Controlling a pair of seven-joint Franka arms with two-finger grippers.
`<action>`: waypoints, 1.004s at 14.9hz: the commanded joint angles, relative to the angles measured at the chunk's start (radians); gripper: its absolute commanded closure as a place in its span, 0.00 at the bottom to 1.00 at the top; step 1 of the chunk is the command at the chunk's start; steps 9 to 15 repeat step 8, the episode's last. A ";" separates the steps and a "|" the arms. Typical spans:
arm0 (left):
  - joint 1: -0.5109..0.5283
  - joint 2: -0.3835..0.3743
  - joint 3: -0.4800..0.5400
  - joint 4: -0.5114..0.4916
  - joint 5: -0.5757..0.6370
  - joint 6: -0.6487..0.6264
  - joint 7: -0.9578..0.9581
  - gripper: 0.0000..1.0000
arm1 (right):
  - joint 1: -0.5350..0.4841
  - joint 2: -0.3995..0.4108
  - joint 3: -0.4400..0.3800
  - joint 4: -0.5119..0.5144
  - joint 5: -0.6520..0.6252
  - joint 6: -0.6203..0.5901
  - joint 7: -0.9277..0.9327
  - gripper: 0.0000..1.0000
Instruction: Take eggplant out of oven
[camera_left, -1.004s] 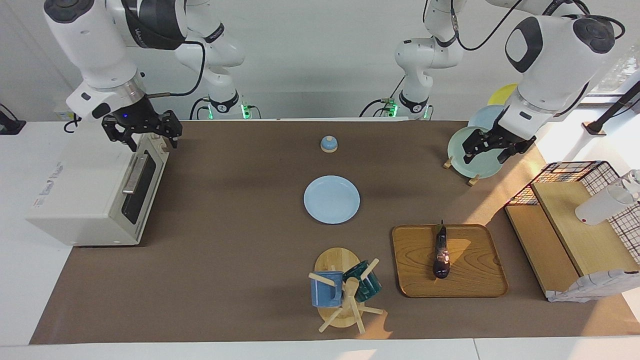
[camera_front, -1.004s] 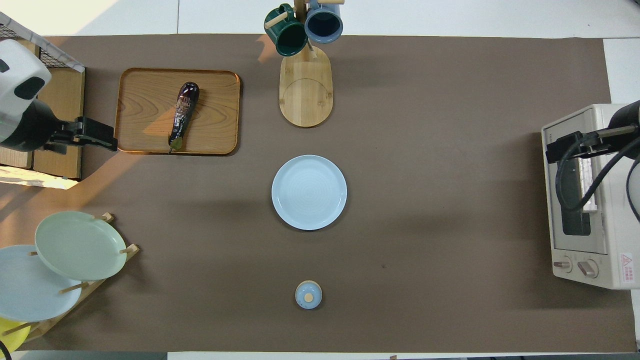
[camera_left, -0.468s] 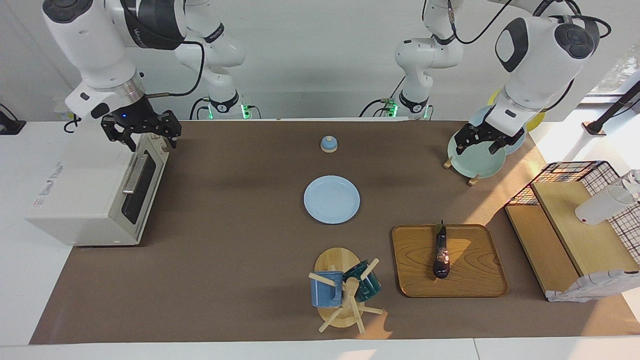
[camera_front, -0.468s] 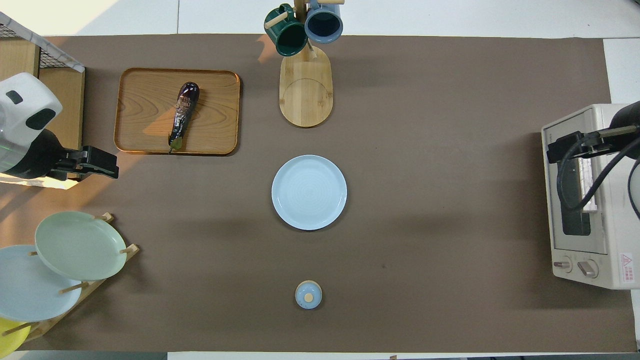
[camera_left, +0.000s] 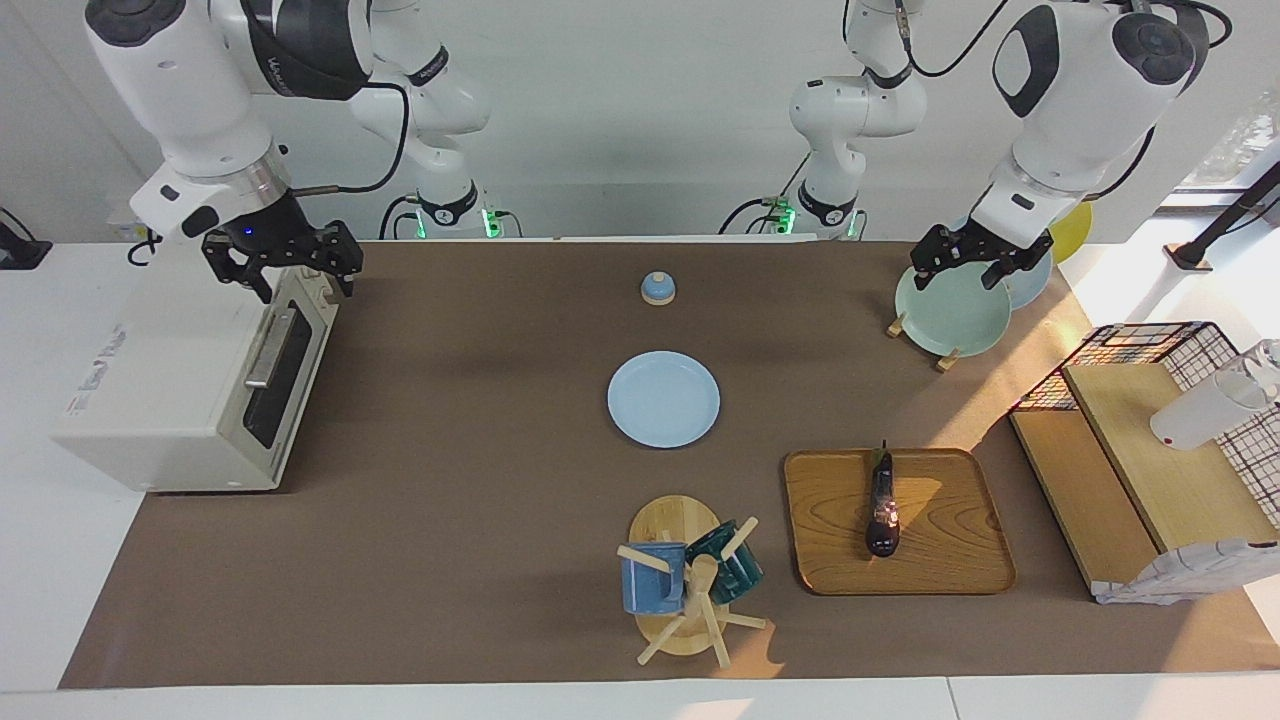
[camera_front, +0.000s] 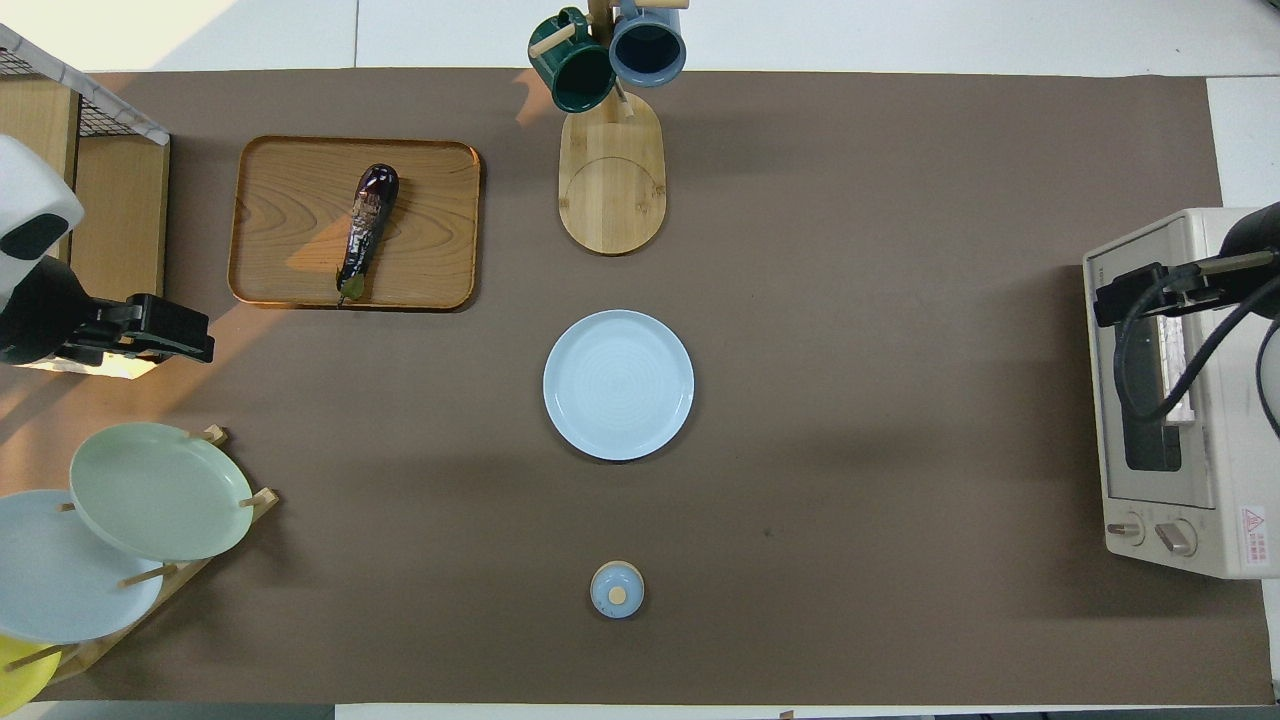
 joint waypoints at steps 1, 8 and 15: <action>-0.001 0.011 -0.003 0.021 0.008 0.015 -0.015 0.00 | -0.008 -0.012 0.006 -0.008 -0.007 -0.010 -0.008 0.00; 0.000 0.006 -0.001 0.014 0.008 0.016 -0.003 0.00 | -0.008 -0.012 0.006 -0.008 -0.005 -0.011 -0.008 0.00; 0.000 0.006 -0.001 0.014 0.008 0.016 -0.003 0.00 | -0.008 -0.012 0.006 -0.008 -0.005 -0.011 -0.008 0.00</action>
